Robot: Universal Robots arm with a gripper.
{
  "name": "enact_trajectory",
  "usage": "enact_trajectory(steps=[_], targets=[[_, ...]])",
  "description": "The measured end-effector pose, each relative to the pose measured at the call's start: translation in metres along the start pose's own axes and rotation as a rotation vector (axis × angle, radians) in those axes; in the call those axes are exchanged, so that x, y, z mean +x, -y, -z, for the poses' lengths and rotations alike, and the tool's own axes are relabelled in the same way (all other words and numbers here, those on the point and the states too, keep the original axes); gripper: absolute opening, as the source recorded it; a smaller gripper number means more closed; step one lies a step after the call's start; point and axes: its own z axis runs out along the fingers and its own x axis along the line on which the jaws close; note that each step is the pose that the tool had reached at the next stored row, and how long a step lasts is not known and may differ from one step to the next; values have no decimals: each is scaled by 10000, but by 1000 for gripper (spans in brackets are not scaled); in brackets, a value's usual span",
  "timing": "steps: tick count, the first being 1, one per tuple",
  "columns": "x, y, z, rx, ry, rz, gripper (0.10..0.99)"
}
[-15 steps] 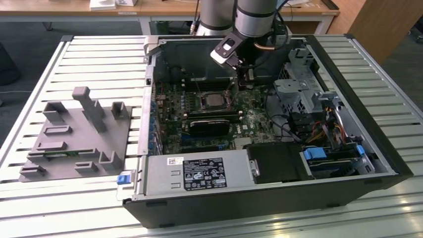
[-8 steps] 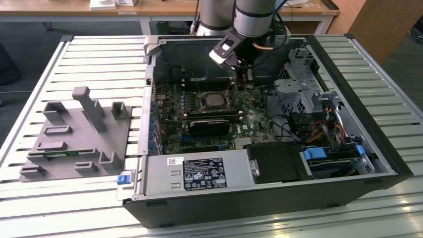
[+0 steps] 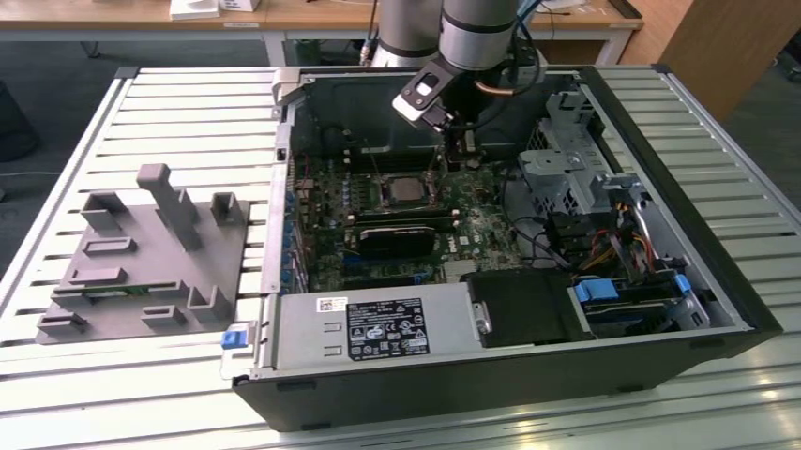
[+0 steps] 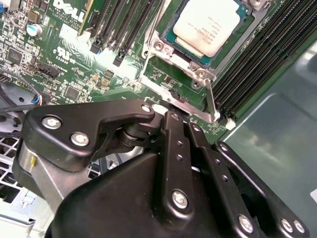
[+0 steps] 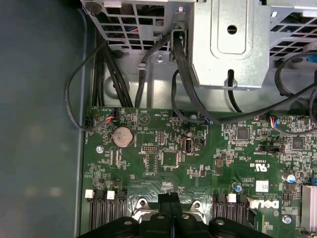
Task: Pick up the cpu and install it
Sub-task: 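Close the cpu cover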
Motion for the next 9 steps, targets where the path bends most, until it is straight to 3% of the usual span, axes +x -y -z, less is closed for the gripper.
enact_trajectory(steps=[9], targets=[[1, 52, 0, 0, 0, 0, 106]])
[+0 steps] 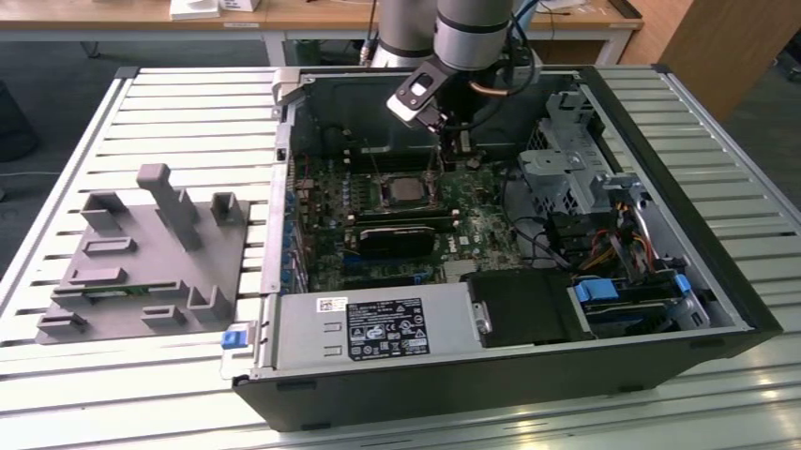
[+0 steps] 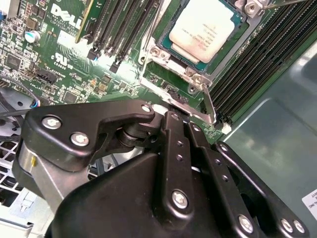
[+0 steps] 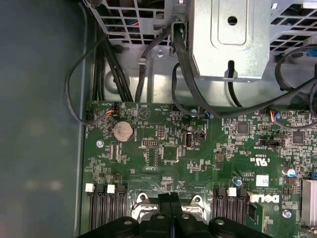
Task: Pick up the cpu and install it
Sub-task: 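Close the cpu cover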
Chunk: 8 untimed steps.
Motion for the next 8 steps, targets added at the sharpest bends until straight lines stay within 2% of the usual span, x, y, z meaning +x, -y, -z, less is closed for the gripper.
enact_trajectory(steps=[8], targets=[[1, 36, -2, 0, 0, 1, 106]])
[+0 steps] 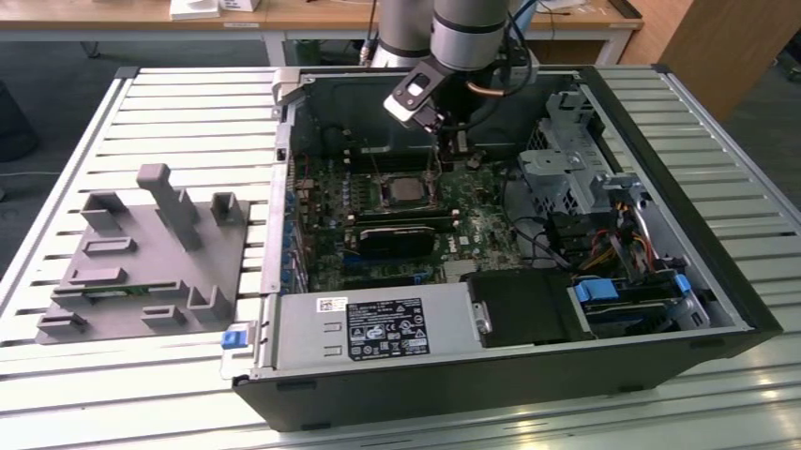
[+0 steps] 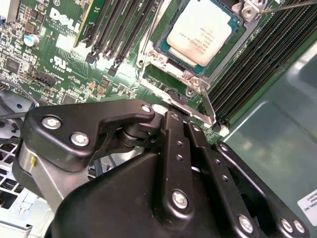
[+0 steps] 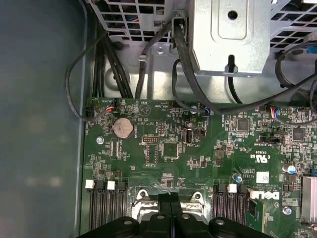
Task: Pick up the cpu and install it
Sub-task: 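Close the cpu cover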
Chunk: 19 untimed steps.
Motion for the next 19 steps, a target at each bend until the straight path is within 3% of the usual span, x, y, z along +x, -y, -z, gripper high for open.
enact_trajectory(steps=[19], targets=[[3, 138, -29, 0, -1, -1, 106]])
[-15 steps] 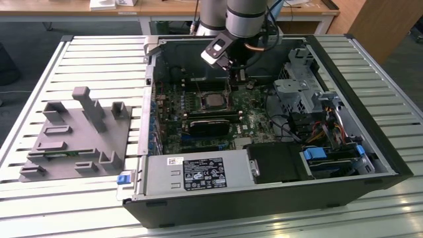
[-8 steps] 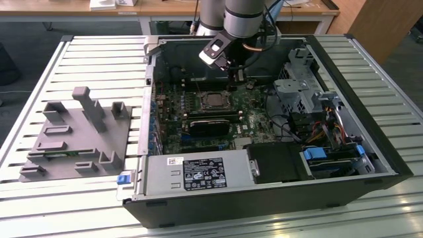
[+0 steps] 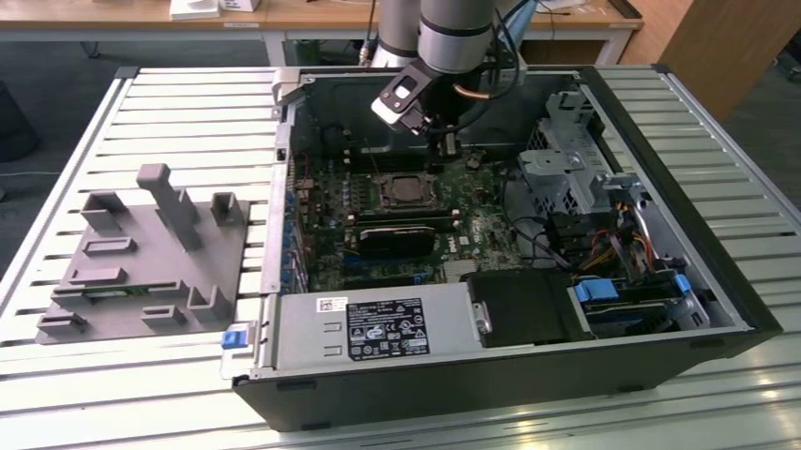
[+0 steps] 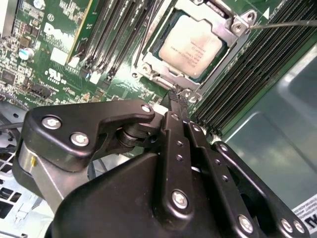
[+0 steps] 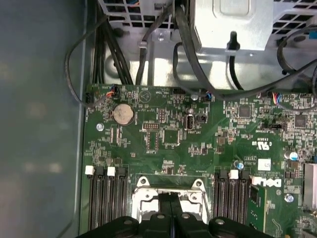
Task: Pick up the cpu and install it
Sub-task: 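Close the cpu cover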
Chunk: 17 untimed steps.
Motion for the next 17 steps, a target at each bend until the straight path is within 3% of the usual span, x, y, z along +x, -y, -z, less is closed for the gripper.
enact_trajectory(steps=[8, 17], targets=[[1, 34, -30, 0, 0, 0, 106], [3, 135, -42, 0, 0, 0, 106]])
